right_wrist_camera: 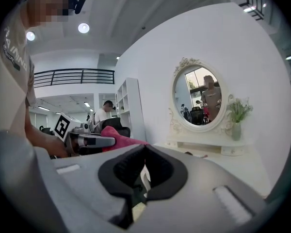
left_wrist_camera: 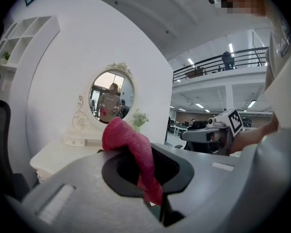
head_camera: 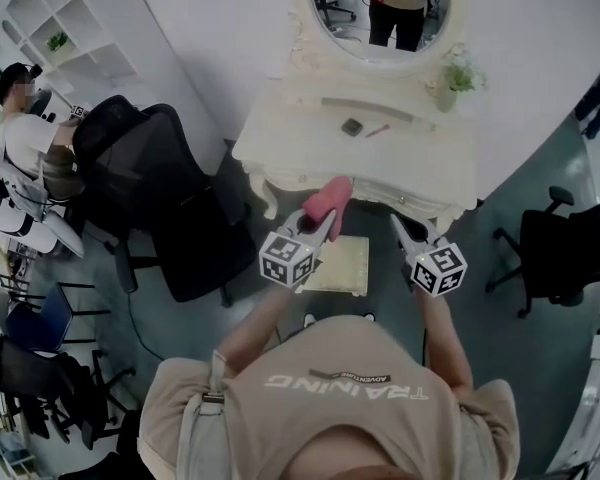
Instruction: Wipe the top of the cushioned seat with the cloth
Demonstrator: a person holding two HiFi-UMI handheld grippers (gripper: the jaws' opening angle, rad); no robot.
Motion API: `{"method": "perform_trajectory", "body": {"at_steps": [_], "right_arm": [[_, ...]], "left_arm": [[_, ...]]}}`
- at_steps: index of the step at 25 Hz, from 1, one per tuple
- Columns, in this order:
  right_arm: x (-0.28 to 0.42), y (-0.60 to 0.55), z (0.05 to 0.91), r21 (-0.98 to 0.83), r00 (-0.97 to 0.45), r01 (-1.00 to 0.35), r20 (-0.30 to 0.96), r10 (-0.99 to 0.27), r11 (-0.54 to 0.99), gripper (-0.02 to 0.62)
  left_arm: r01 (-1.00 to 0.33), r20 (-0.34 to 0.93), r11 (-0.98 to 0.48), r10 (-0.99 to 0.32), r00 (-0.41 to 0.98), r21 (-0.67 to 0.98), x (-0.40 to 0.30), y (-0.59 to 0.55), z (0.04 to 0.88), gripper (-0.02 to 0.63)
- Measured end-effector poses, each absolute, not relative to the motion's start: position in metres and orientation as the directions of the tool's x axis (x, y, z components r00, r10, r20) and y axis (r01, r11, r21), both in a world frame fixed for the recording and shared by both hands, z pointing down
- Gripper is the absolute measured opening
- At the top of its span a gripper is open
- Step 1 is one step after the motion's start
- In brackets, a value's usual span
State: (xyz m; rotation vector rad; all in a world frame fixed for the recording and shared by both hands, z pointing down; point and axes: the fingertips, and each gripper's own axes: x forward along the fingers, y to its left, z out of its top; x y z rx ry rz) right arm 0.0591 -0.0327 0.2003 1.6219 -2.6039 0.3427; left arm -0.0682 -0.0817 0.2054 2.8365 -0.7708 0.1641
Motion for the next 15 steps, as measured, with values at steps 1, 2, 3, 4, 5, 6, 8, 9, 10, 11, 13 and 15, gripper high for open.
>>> {"method": "perform_trajectory", "body": {"at_steps": [1,2,3,4,5,6,8,9,10,11,13,15], "right_arm": [[0.060,-0.034,0.193,-0.154,-0.441,-0.895,0.152,-0.884,0.420,0.005],[0.062,-0.036,0.185,-0.148,-0.437,-0.897,0.138,-0.889,0.417,0.005],[0.063,-0.037,0.177,-0.143,-0.433,-0.898,0.121,-0.893,0.416,0.003],[0.063,-0.039,0.168,-0.137,-0.429,-0.900,0.102,-0.897,0.415,0.004],[0.062,-0.040,0.160,-0.132,-0.426,-0.901,0.082,-0.901,0.413,0.004],[0.060,-0.041,0.153,-0.128,-0.423,-0.902,0.064,-0.904,0.413,0.004],[0.055,-0.041,0.141,-0.117,-0.417,-0.904,0.036,-0.908,0.411,0.004],[0.054,-0.041,0.136,-0.111,-0.413,-0.906,0.024,-0.910,0.408,0.004],[0.054,-0.041,0.132,-0.106,-0.407,-0.909,0.014,-0.913,0.403,0.005],[0.054,-0.041,0.129,-0.100,-0.399,-0.912,0.004,-0.917,0.397,0.004],[0.053,-0.041,0.125,-0.087,-0.388,-0.918,-0.007,-0.921,0.387,0.005],[0.051,-0.040,0.125,-0.067,-0.386,-0.920,-0.005,-0.923,0.385,0.004]], "left_arm": [[-0.509,0.145,-0.847,-0.490,0.859,0.152,-0.069,-0.084,0.197,0.032],[-0.508,0.130,-0.849,-0.493,0.860,0.142,-0.069,-0.086,0.187,0.032],[-0.509,0.113,-0.851,-0.497,0.860,0.130,-0.070,-0.088,0.178,0.032],[-0.512,0.096,-0.852,-0.503,0.859,0.113,-0.071,-0.090,0.169,0.032],[-0.516,0.082,-0.851,-0.510,0.856,0.093,-0.073,-0.091,0.161,0.032],[-0.522,0.072,-0.850,-0.518,0.853,0.072,-0.075,-0.092,0.154,0.032],[-0.533,0.057,-0.845,-0.531,0.846,0.035,-0.078,-0.095,0.141,0.032],[-0.538,0.049,-0.843,-0.537,0.842,0.023,-0.079,-0.096,0.136,0.032],[-0.543,0.040,-0.840,-0.542,0.839,0.015,-0.078,-0.097,0.131,0.032],[-0.547,0.031,-0.837,-0.546,0.837,0.010,-0.078,-0.098,0.126,0.032],[-0.555,0.014,-0.832,-0.555,0.832,-0.003,-0.080,-0.096,0.119,0.032],[-0.567,0.001,-0.823,-0.567,0.824,-0.029,-0.082,-0.092,0.114,0.032]]}}
